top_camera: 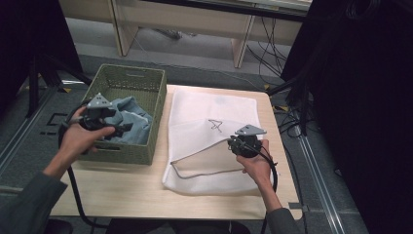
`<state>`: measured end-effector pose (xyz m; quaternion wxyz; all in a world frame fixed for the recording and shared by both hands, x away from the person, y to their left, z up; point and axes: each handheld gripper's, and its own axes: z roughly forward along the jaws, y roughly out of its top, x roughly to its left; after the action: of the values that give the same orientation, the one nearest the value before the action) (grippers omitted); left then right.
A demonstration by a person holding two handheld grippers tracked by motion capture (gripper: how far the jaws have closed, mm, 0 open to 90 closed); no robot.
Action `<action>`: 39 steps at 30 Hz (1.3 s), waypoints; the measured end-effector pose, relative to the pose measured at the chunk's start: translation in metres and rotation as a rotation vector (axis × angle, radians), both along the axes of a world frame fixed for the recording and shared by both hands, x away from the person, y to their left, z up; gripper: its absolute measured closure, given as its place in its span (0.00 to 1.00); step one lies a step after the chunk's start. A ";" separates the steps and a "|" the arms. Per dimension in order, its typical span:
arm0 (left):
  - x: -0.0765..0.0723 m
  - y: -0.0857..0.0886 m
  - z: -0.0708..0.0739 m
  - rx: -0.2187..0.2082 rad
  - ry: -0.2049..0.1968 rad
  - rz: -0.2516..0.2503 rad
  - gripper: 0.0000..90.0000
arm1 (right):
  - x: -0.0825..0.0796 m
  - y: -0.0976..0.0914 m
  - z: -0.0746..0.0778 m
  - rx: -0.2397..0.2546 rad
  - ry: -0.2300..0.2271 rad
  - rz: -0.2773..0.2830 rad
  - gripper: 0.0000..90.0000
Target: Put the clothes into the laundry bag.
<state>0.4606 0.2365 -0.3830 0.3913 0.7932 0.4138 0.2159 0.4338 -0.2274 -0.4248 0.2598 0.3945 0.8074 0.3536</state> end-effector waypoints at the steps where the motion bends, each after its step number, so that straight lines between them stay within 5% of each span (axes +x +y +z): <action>1: 0.000 0.000 0.000 0.000 0.000 0.000 0.21 | 0.000 0.000 0.000 0.000 0.000 0.000 0.87; 2: 0.017 0.006 -0.003 0.039 0.002 0.054 0.19 | -0.001 0.002 0.001 0.023 0.028 -0.020 0.87; 4: 0.032 0.008 -0.007 0.098 0.039 0.052 0.19 | 0.003 0.000 0.000 0.016 -0.020 -0.010 0.87; 5: 0.039 0.009 -0.010 0.114 0.050 0.052 0.20 | 0.002 0.001 0.001 0.030 0.007 -0.021 0.87; 10: 0.064 0.015 -0.028 0.099 0.104 0.058 0.19 | 0.002 0.002 0.002 0.037 0.037 -0.029 0.85; 12: 0.079 0.016 -0.041 0.091 0.171 0.055 0.19 | 0.004 0.000 -0.001 0.011 -0.008 -0.003 0.85; 15: 0.087 0.018 -0.047 0.125 0.163 0.049 0.18 | 0.004 0.000 -0.001 0.013 -0.003 -0.007 0.85; 17: 0.097 0.016 -0.063 0.074 0.190 0.055 0.16 | 0.004 0.000 -0.001 0.012 -0.002 -0.006 0.84; 20: 0.102 0.018 -0.075 0.036 0.278 0.036 0.14 | 0.003 0.001 -0.001 0.009 0.017 -0.008 0.84; 25: 0.099 0.016 -0.092 -0.009 0.285 -0.015 0.00 | 0.003 0.001 -0.002 0.001 0.021 -0.002 0.84; 26: 0.094 0.016 -0.097 0.003 0.289 -0.060 0.00 | 0.003 0.001 -0.002 -0.001 0.026 -0.001 0.84; 30: 0.092 0.016 -0.099 0.011 0.260 -0.079 0.00 | 0.003 0.001 -0.003 -0.017 0.014 0.007 0.84; 33: 0.092 0.011 -0.104 0.079 0.249 -0.077 0.00 | 0.003 0.003 -0.005 0.003 0.010 -0.003 0.84; 35: 0.095 0.009 -0.104 0.136 0.276 -0.056 0.05 | 0.003 0.004 -0.004 0.002 0.018 -0.003 0.83; 39: 0.098 0.011 -0.096 0.147 0.304 0.025 0.36 | 0.001 0.005 -0.003 0.003 0.028 -0.004 0.83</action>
<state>0.5582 0.2473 -0.4786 0.2624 0.8379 0.4612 0.1279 0.4345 -0.2225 -0.4273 0.2489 0.4013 0.8096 0.3486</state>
